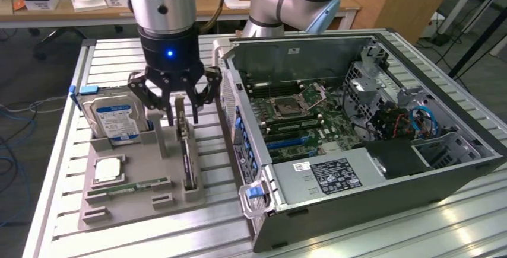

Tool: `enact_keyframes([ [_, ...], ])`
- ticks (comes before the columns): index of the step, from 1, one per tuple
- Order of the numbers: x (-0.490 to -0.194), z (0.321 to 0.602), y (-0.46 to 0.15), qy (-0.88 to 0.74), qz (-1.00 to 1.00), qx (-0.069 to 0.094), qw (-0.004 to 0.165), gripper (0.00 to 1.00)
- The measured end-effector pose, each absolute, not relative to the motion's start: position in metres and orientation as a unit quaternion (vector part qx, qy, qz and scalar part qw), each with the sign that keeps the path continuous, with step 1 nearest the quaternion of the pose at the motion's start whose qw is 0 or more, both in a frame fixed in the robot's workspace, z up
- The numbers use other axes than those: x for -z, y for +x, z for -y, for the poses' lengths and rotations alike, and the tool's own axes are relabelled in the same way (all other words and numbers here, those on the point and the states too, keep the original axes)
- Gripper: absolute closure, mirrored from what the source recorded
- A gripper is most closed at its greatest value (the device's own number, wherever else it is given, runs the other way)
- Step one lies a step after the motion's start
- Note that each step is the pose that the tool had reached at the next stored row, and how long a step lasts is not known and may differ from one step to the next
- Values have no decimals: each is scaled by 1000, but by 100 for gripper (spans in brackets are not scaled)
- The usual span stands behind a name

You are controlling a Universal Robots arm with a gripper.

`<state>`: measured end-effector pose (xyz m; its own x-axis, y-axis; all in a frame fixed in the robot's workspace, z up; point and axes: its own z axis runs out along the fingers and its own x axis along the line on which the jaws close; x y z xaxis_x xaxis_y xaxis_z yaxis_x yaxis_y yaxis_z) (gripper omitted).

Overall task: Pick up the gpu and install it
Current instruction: 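Pick up the gpu and move the gpu toward the slot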

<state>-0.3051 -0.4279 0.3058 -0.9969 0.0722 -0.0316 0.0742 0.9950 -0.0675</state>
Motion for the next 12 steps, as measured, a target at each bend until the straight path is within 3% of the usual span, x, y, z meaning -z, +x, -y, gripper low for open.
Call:
enact_keyframes([
  [12,-297,428,-305,37,-999,34,15,53],
])
